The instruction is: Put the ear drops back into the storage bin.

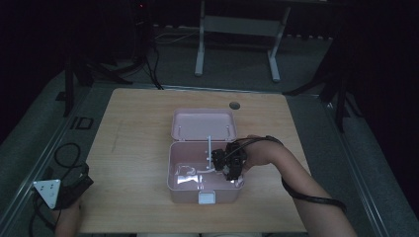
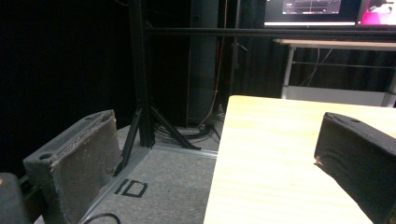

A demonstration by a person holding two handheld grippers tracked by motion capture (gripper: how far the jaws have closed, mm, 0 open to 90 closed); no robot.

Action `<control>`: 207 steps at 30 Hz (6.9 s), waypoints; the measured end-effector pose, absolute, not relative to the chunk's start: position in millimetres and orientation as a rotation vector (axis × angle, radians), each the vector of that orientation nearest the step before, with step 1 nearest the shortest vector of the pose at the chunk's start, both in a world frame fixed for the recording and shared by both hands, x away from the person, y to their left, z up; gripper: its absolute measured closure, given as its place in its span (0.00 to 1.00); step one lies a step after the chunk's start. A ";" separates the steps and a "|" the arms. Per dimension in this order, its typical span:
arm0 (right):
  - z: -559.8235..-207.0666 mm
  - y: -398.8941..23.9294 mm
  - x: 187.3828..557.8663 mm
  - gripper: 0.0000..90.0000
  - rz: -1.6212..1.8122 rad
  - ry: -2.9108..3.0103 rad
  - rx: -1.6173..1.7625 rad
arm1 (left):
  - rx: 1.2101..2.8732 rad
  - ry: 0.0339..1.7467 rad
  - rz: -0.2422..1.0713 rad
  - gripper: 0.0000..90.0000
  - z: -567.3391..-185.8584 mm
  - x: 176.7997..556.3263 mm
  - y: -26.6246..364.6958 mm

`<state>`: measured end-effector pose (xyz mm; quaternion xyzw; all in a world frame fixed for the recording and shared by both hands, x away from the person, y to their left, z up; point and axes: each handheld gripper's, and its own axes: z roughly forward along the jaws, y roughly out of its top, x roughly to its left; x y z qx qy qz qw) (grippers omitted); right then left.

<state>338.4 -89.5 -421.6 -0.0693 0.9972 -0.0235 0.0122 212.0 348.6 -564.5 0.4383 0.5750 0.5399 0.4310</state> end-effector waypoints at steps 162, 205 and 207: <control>-522.4 -311.2 340.2 0.14 0.800 2.430 1.065 | 1.093 1.427 1.355 0.01 -564.8 211.6 347.7; -547.0 -332.4 309.5 0.13 1.085 1.513 1.208 | 1.095 1.427 1.346 0.01 -564.7 211.9 348.4; -546.8 -331.9 309.1 0.13 1.093 1.518 1.194 | 1.094 1.429 1.344 0.01 -564.6 212.0 348.6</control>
